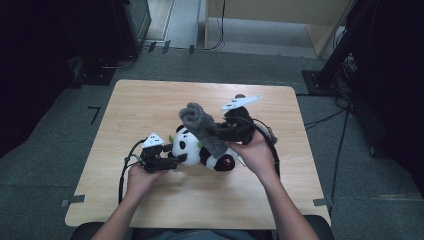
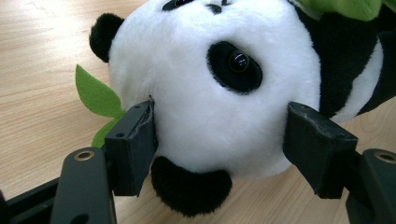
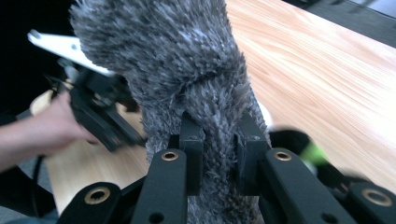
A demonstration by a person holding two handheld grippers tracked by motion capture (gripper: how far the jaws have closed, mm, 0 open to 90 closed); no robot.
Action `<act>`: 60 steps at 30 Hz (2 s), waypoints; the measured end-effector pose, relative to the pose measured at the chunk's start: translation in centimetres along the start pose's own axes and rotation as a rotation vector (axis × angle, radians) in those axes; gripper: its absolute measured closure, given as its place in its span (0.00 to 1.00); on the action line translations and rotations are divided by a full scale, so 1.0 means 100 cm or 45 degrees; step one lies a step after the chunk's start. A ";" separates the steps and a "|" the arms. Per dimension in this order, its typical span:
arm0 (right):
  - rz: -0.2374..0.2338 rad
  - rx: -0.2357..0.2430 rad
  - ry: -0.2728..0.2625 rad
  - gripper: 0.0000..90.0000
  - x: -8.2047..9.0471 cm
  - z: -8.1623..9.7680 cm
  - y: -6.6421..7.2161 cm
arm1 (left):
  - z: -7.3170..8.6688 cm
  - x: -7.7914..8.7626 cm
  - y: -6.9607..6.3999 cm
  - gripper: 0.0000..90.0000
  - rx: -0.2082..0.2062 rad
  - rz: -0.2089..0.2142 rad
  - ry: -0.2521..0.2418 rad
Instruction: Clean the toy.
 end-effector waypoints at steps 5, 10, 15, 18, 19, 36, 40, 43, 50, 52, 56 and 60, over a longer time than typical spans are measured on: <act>-0.097 -0.012 0.009 0.87 -0.030 -0.022 0.026 | 0.000 0.000 0.000 0.32 -0.001 -0.001 -0.001; -0.127 -0.056 0.082 0.87 -0.067 -0.020 0.032 | 0.000 0.000 0.000 0.32 -0.008 -0.006 -0.004; -0.098 -0.056 0.182 0.86 -0.096 0.002 0.028 | 0.000 -0.001 0.001 0.33 -0.002 -0.007 -0.010; -0.101 -0.066 0.216 0.87 -0.099 0.013 0.024 | 0.000 -0.001 0.001 0.33 -0.008 -0.012 -0.005; -0.104 -0.063 0.214 0.87 -0.098 0.015 0.023 | 0.000 -0.001 0.001 0.33 -0.010 -0.013 -0.002; -0.086 -0.047 0.166 0.87 -0.047 0.048 -0.001 | 0.001 -0.003 -0.001 0.34 -0.024 -0.029 0.005; -0.066 -0.050 0.147 0.87 -0.033 0.052 -0.006 | 0.001 -0.003 -0.001 0.34 -0.025 -0.030 0.006; -0.060 -0.059 0.138 0.87 -0.027 0.056 -0.011 | 0.001 -0.003 -0.001 0.34 -0.024 -0.029 0.006; -0.037 -0.062 0.084 0.86 -0.014 0.064 -0.026 | 0.000 -0.003 0.000 0.34 -0.020 -0.026 0.003; -0.031 -0.076 0.078 0.86 -0.011 0.066 -0.030 | 0.000 -0.003 0.000 0.34 -0.019 -0.025 0.002; -0.028 -0.112 0.069 0.85 -0.004 0.070 -0.037 | 0.000 -0.003 0.000 0.34 -0.019 -0.026 0.000; -0.024 -0.136 0.070 0.86 0.002 0.075 -0.042 | 0.000 -0.003 -0.001 0.34 -0.021 -0.026 0.001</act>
Point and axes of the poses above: each handheld gripper's, and its own axes: x roughly backward along the jaws, z roughly out of its underside, y roughly to its left, the point moved 6 cm from there along -x, roughly forward along the jaws, and after that the axes turned 6 degrees about z, right-handed, at the moved point
